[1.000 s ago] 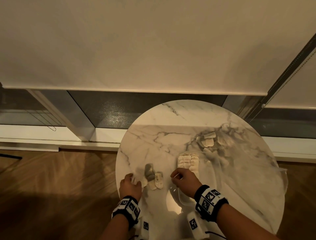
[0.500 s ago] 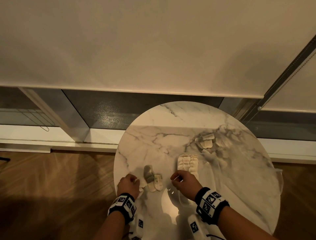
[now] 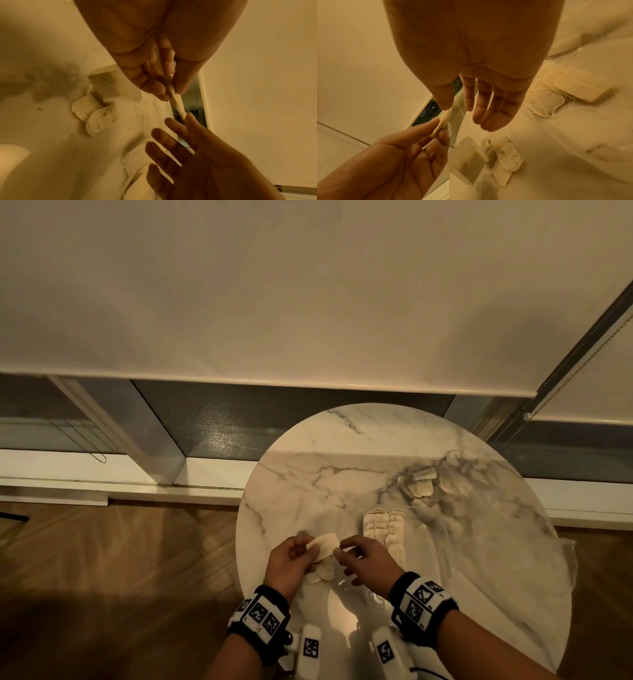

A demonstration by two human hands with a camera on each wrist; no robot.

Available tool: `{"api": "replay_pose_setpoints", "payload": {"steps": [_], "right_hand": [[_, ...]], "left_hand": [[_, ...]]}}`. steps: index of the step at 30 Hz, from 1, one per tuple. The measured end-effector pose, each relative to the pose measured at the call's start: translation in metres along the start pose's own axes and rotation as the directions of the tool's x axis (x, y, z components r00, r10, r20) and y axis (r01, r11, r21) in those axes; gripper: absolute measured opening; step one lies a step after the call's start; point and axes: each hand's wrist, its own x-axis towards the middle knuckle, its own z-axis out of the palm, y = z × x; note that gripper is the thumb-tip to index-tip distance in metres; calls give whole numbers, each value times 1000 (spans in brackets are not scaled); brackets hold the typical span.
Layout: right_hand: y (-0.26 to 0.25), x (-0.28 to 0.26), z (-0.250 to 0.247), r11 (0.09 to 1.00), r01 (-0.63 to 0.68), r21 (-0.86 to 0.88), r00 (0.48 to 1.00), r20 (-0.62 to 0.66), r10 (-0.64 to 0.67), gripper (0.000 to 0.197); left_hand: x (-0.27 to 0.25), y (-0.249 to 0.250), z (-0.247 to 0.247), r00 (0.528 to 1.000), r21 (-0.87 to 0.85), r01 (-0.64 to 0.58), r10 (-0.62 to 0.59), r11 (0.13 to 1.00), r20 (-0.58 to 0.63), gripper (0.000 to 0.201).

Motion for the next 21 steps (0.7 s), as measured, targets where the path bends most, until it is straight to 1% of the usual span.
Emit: {"api": "replay_pose_setpoints", "payload": {"steps": [3, 6, 8, 11, 13, 15, 18, 19, 21], "right_hand": [[-1, -1, 2, 996, 11, 83, 1000, 14, -12, 20], [-3, -1, 1, 991, 39, 125, 999, -42, -34, 13], [-5, -2, -3, 989, 47, 139, 997, -75, -37, 9], [-5, -3, -10, 985, 29, 171, 993, -116, -9, 11], [-3, -3, -15, 980, 18, 198, 989, -144, 11, 11], [0, -2, -22, 977, 10, 214, 985, -171, 27, 11], [6, -1, -32, 977, 6, 215, 977, -209, 40, 9], [8, -1, -35, 976, 5, 216, 974, -224, 45, 8], [12, 1, -41, 973, 1, 231, 966, -253, 59, 6]], "left_hand": [[-5, 0, 9, 998, -6, 1, -1, 1000, 62, 13], [-5, -5, 12, 995, 15, 12, -13, 1000, 95, 13], [-5, -8, 14, 995, 19, 20, -22, 1000, 96, 11], [-6, -7, 16, 998, 42, 23, -26, 999, 49, 3], [-4, -11, 12, 1000, 95, 31, -30, 995, -4, 3], [0, -21, 5, 998, 183, 36, -25, 982, -63, 8], [2, -31, -7, 990, 416, 48, 13, 908, -142, 12], [1, -33, -10, 986, 467, 53, 28, 883, -165, 14], [1, -35, -14, 982, 546, 50, 57, 836, -178, 24]]}}
